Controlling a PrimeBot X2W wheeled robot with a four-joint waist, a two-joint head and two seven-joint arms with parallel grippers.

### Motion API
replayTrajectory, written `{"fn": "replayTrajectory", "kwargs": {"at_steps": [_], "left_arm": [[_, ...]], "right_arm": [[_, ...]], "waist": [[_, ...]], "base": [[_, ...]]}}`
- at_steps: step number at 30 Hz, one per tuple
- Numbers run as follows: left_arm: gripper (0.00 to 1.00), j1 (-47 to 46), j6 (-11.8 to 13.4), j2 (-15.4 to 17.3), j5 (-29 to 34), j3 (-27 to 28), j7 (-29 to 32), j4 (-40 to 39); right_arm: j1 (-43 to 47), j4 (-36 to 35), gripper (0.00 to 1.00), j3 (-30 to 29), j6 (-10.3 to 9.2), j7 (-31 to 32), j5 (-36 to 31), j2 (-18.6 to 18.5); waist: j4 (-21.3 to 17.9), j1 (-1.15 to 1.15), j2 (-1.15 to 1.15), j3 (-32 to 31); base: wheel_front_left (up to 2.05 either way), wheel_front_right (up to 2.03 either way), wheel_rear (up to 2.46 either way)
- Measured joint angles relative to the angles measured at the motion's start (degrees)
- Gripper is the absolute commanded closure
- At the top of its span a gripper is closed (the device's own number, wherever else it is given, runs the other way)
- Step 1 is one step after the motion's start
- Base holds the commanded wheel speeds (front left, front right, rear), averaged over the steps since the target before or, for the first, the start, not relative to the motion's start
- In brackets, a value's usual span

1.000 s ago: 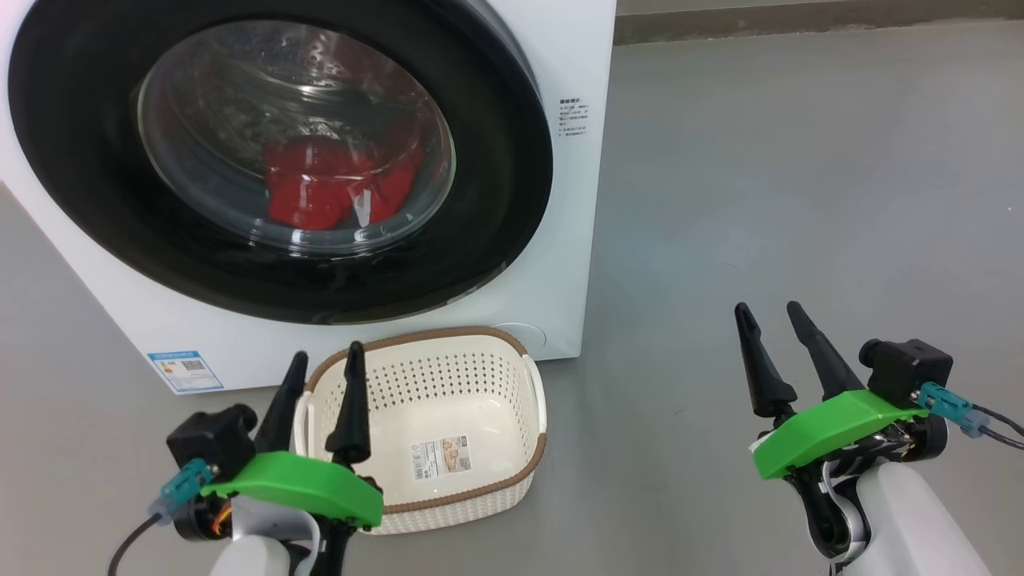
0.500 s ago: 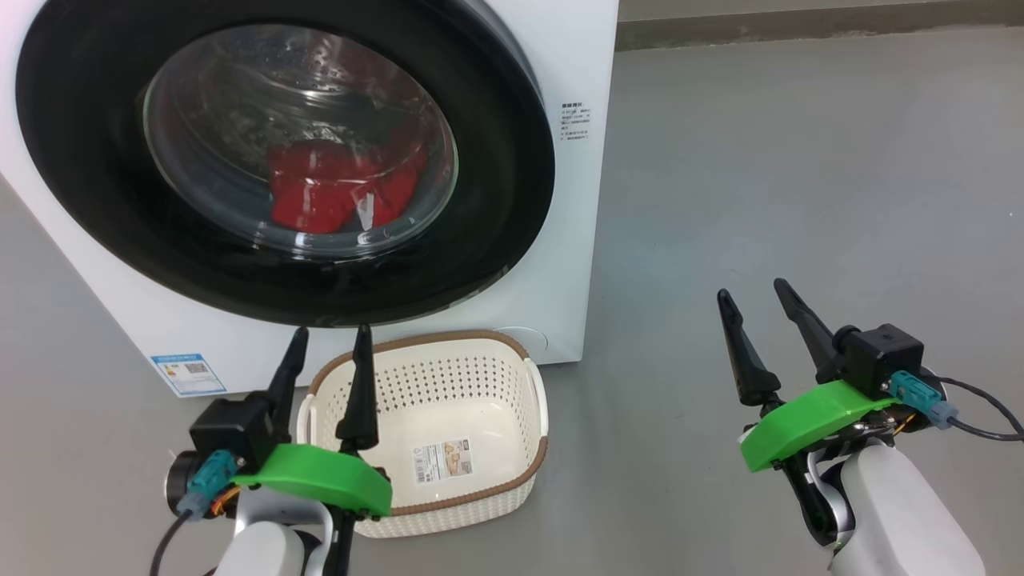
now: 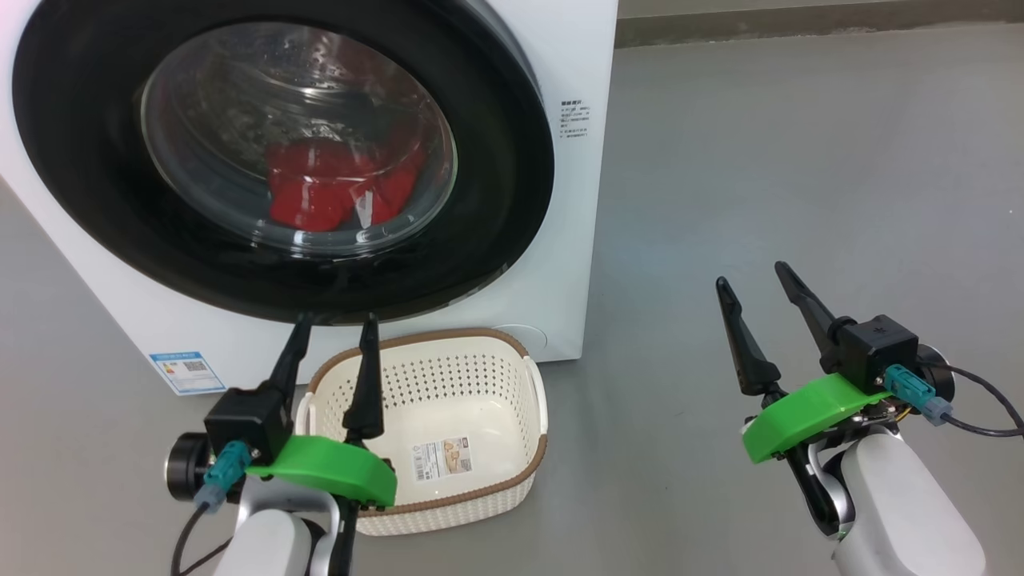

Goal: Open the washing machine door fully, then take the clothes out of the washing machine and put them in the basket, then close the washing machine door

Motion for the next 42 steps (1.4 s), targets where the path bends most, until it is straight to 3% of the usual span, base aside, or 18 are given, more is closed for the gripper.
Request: {"fn": "replayTrajectory", "kwargs": {"at_steps": [20, 32, 33, 34, 35, 36, 42], "left_arm": [[0.00, -1.07, 0.23, 0.01, -0.02, 0.12, 0.00, 1.64], [0.00, -1.76, 0.51, 0.01, -0.40, -1.54, 0.00, -2.75], [0.00, -1.85, 0.75, 0.02, -0.46, -1.78, -0.01, -3.35], [0.00, -1.94, 0.75, 0.03, -0.59, -2.01, -0.01, -3.99], [0.00, -2.24, 0.90, 0.03, -0.63, -2.29, -0.01, -4.54], [0.00, -2.52, 0.94, 0.03, -0.63, -2.52, -0.01, -5.32], [0.00, -3.26, 1.67, 0.04, -0.60, -3.79, -0.24, -10.22]], "right_arm": [[-0.10, -0.76, 0.00, -1.91, 0.00, -0.13, 0.01, -0.04], [-3.11, -2.67, 0.00, -4.31, 0.00, -0.13, -1.94, -0.04], [-3.60, -2.74, 0.33, -4.58, 0.00, -0.13, -2.02, -0.04], [-3.99, -2.78, 0.57, -4.85, 0.00, -0.13, -2.21, -0.05], [-4.43, -2.74, 0.91, -5.03, 0.00, -0.13, -2.46, -0.07], [-4.87, -2.71, 1.00, -5.16, 0.00, -0.13, -2.46, -0.08], [-8.78, -1.97, 1.00, -5.52, 0.00, -0.13, 1.86, -0.14]], "waist": [[0.23, 0.00, 0.00, 1.27], [1.30, 0.00, 0.00, 4.62], [1.42, 0.00, 0.00, 5.05], [1.55, 0.00, 0.00, 5.49], [1.69, 0.00, 0.00, 5.96], [1.83, 0.00, 0.00, 6.43], [2.75, 0.00, 0.00, 9.49]], "base": [[0.00, 0.00, 0.00], [0.00, 0.00, 0.00], [0.00, 0.00, 0.00], [0.00, 0.00, 0.00], [0.00, 0.00, 0.00], [0.00, 0.00, 0.00], [0.00, 0.00, 0.00]]}}
